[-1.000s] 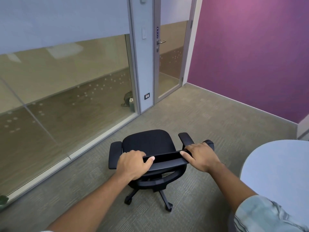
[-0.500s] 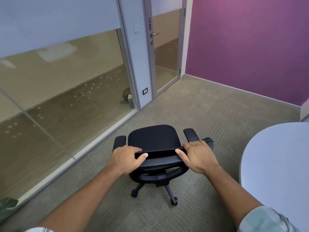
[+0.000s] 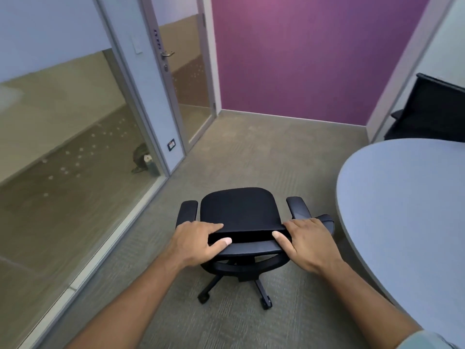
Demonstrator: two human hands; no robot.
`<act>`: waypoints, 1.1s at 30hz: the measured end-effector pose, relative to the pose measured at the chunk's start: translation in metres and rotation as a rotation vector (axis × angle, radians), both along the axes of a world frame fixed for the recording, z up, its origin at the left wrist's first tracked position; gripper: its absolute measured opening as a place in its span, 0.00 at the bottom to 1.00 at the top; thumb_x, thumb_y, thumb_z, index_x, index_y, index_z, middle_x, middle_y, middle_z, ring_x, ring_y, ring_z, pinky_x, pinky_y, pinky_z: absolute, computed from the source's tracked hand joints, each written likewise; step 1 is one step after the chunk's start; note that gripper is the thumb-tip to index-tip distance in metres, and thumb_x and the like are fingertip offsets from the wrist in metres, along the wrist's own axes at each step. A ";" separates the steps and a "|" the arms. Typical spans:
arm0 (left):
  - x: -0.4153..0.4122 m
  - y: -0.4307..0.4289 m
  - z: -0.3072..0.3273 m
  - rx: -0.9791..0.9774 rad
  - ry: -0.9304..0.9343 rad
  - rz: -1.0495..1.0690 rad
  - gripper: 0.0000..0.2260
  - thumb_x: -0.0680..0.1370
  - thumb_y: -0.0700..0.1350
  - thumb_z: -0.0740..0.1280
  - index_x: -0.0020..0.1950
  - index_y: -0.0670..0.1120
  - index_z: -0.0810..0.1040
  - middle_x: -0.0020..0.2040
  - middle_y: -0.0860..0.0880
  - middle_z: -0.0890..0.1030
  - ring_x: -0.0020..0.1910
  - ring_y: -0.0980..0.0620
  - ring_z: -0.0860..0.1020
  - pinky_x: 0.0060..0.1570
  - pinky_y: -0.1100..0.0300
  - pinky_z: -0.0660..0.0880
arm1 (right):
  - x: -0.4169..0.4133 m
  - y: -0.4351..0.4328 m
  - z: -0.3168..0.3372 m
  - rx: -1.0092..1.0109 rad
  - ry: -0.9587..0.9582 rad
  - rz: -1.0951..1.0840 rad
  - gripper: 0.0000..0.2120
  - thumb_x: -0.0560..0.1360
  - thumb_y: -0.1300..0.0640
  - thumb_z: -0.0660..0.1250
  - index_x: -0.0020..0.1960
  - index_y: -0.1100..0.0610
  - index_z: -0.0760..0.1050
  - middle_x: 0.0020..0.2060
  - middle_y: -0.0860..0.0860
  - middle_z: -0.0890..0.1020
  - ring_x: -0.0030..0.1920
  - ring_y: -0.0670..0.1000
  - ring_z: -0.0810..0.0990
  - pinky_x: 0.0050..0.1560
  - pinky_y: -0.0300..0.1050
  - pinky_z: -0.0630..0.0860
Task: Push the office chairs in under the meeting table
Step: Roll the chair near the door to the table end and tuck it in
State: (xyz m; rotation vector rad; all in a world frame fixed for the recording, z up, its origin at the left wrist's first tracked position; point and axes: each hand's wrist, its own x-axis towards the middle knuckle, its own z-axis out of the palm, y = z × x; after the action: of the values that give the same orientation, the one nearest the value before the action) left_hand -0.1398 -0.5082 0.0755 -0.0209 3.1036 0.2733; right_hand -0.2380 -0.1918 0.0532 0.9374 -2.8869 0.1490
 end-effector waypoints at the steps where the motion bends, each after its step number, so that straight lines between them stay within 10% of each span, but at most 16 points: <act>1: -0.003 -0.002 0.000 -0.004 -0.010 -0.033 0.40 0.76 0.77 0.48 0.77 0.57 0.77 0.63 0.58 0.86 0.60 0.57 0.83 0.61 0.54 0.76 | 0.007 0.001 -0.001 0.001 -0.010 -0.030 0.35 0.85 0.29 0.37 0.51 0.48 0.78 0.45 0.44 0.83 0.48 0.50 0.80 0.60 0.51 0.72; 15: -0.049 -0.023 -0.011 -0.004 0.046 -0.440 0.39 0.82 0.68 0.48 0.85 0.44 0.63 0.84 0.47 0.67 0.84 0.47 0.61 0.83 0.47 0.58 | 0.088 -0.009 0.008 0.023 -0.071 -0.386 0.46 0.82 0.25 0.33 0.79 0.54 0.70 0.73 0.50 0.79 0.74 0.53 0.74 0.82 0.56 0.59; 22: -0.085 -0.030 -0.013 -0.044 0.005 -0.565 0.38 0.82 0.67 0.45 0.86 0.46 0.62 0.86 0.49 0.63 0.86 0.53 0.55 0.85 0.53 0.50 | 0.083 -0.001 0.012 0.114 -0.228 -0.299 0.51 0.77 0.19 0.32 0.88 0.54 0.41 0.86 0.51 0.38 0.85 0.51 0.32 0.83 0.51 0.29; 33: -0.123 -0.029 -0.011 0.037 -0.059 -0.618 0.44 0.80 0.77 0.38 0.83 0.52 0.69 0.80 0.56 0.73 0.84 0.56 0.60 0.83 0.54 0.55 | 0.079 -0.020 0.002 -0.015 -0.306 -0.526 0.55 0.75 0.18 0.32 0.87 0.53 0.54 0.87 0.52 0.57 0.87 0.53 0.51 0.85 0.52 0.43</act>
State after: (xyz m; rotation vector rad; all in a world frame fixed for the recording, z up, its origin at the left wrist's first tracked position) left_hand -0.2625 -0.5377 0.0644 0.8867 2.8570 0.2930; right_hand -0.1589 -0.2123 0.0556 0.1333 -3.2847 0.2880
